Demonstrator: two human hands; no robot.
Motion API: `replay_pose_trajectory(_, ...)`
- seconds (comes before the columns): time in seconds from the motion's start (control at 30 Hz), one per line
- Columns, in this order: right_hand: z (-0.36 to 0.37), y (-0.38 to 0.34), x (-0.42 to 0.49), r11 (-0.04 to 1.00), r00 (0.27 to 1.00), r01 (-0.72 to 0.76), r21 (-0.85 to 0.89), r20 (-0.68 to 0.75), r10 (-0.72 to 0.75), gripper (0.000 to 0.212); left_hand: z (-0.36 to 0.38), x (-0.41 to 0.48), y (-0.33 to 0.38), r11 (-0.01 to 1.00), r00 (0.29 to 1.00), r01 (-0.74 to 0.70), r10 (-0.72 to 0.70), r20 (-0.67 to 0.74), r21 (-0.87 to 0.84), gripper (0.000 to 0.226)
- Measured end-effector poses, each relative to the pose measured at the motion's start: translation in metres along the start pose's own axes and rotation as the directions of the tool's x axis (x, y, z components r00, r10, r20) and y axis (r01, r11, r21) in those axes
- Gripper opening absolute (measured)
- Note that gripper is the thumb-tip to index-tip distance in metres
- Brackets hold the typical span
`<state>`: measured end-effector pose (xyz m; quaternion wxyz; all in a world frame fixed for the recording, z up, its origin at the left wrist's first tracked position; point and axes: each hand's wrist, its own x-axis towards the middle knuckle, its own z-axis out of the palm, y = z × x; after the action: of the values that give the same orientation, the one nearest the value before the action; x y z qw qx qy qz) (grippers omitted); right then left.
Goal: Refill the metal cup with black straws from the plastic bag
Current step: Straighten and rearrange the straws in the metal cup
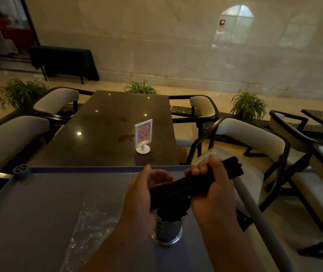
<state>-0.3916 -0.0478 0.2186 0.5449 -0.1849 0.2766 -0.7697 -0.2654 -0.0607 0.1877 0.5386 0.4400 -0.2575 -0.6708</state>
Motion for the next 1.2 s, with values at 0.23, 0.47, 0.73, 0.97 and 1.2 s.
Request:
replay_pose_trajectory(0.23,-0.004,0.009,-0.002,0.972,0.998,0.064,-0.226,0.015,-0.062,0.019,-0.002,-0.007,-0.030,0.978,0.997,0.072,-0.075,0.005,0.196,0.032)
replay_pose_trajectory(0.47,-0.021,0.006,0.010,0.998,0.999,0.009,-0.065,-0.047,-0.012,0.010,-0.009,0.014,-0.023,0.857,0.985,-0.154,0.175,0.005,0.491,0.035)
replay_pose_trajectory(0.73,-0.049,-0.004,0.032,0.979,0.948,-0.038,0.198,-0.303,0.098,0.013,-0.033,0.029,-0.023,0.687,0.926,-0.370,0.332,0.182,0.626,0.028)
replay_pose_trajectory(0.97,-0.061,-0.009,0.049,0.997,0.959,0.072,-0.039,-0.271,-0.080,0.013,-0.055,0.043,-0.045,0.762,0.916,-0.302,0.398,-0.046,0.574,0.004)
replay_pose_trajectory(1.2,-0.059,0.004,0.048,0.967,0.969,0.101,-0.235,-0.195,-0.149,0.011,-0.064,0.058,-0.083,0.826,0.986,-0.050,-0.050,0.161,0.561,0.025)
